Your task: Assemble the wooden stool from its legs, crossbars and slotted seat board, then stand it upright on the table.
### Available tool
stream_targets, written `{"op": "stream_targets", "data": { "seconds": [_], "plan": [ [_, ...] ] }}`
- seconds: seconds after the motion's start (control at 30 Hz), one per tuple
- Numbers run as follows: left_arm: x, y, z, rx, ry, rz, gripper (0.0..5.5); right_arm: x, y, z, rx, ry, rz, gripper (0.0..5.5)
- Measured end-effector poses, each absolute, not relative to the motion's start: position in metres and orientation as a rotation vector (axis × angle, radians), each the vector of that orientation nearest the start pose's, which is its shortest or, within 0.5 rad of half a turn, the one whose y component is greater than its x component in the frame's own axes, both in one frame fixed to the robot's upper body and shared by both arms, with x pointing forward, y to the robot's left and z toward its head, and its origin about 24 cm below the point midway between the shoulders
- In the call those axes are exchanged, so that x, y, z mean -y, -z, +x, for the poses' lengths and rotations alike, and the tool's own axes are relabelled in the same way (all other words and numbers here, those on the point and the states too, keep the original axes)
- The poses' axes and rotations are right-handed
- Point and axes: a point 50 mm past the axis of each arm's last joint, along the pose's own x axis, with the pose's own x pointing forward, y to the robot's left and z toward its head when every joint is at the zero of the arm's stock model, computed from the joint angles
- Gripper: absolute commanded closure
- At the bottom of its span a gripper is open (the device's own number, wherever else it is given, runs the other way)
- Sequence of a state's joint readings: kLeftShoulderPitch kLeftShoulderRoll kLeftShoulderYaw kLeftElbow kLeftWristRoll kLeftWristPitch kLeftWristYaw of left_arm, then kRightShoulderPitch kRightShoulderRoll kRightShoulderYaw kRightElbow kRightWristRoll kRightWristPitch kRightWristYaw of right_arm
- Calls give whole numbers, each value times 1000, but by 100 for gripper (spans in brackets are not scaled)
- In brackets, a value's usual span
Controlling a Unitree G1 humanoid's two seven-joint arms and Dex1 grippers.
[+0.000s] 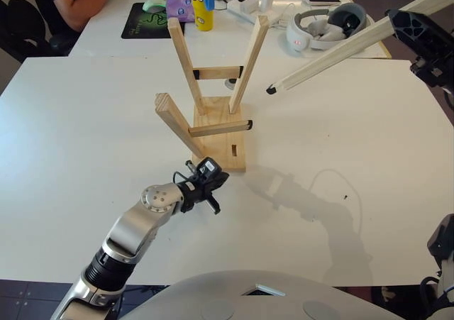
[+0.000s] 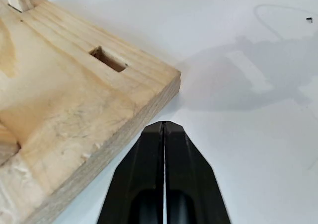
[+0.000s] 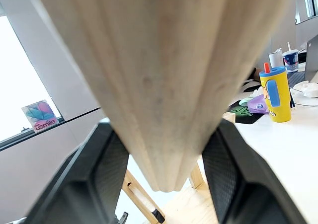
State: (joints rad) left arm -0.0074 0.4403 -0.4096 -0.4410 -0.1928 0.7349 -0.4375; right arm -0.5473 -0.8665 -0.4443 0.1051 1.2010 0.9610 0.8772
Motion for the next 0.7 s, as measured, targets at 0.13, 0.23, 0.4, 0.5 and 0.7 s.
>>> {"op": "stream_targets", "data": {
  "seconds": [0.13,0.23,0.4,0.5,0.7],
  "plan": [
    [-117,-45,208,-524,810,283,550,271,-255,268,71,-1012,444,345],
    [-127,-42,212,-540,763,300,550,270,-255,268,79,-1016,450,345],
    [-143,-44,224,-531,663,330,550,269,-254,267,81,-1017,451,345],
    [-152,-46,230,-525,611,349,550,268,-253,268,75,-1014,445,345],
    [-143,-59,226,-469,698,266,550,256,-230,269,-13,-1004,332,345]
  ]
}}
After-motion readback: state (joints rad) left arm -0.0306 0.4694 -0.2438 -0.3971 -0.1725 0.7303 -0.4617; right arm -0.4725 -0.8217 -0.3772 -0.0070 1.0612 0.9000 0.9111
